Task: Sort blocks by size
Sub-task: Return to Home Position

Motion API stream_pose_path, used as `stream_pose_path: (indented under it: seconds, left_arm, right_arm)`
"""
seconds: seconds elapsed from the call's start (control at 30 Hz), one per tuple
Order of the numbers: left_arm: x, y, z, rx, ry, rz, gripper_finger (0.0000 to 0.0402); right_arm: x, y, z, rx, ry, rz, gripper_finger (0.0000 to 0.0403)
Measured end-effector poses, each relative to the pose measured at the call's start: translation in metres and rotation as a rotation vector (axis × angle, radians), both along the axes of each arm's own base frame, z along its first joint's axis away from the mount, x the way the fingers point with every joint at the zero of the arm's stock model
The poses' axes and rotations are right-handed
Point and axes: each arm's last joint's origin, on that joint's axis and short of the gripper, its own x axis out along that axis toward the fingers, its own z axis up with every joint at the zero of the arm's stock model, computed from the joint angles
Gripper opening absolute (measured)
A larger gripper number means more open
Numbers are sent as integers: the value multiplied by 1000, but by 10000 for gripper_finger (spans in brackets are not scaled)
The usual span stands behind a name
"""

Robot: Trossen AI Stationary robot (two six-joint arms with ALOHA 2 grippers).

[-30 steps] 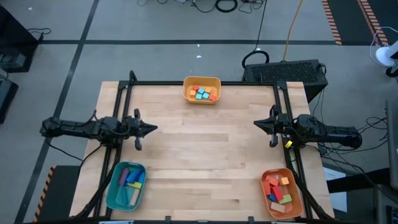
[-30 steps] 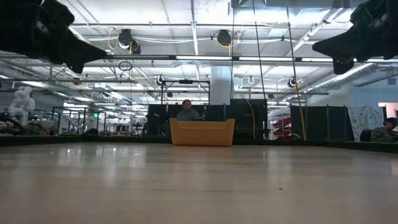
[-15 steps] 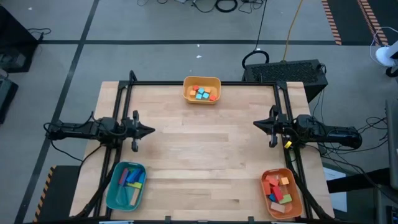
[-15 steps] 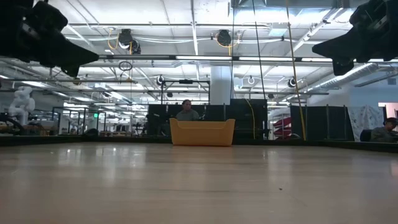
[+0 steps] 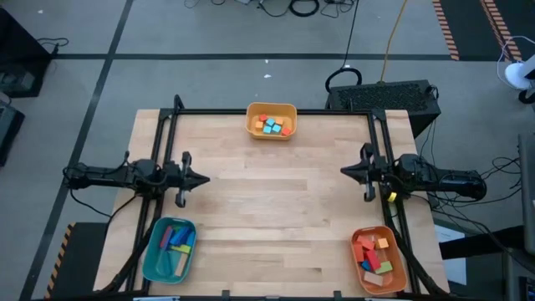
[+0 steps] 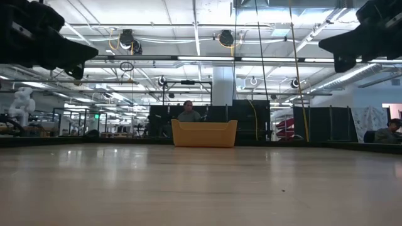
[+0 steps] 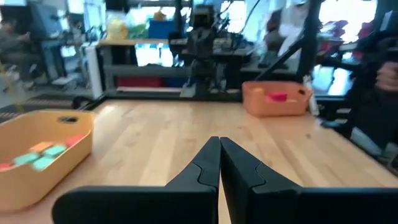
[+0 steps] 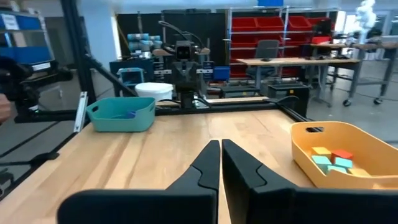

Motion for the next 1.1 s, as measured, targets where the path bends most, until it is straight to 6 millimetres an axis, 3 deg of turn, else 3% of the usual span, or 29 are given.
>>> stream_pose_path:
  seconds: [0.3,0.53,0.7,1.1]
  left_arm:
    - [1,-1,-2,-6,-3,-35,15]
    - [1,-1,-2,-6,-2,-20,15]
    - [1,-1,-2,-6,-1,-17,15]
    - [1,0,-2,-5,1,-14,15]
  right_arm:
    - [1,1,-6,16,39,21,0]
    - [8,0,-16,36,-72,23,0]
    - [11,0,-28,101,-58,-2,0]
    - [12,-1,-30,90,-35,-32,0]
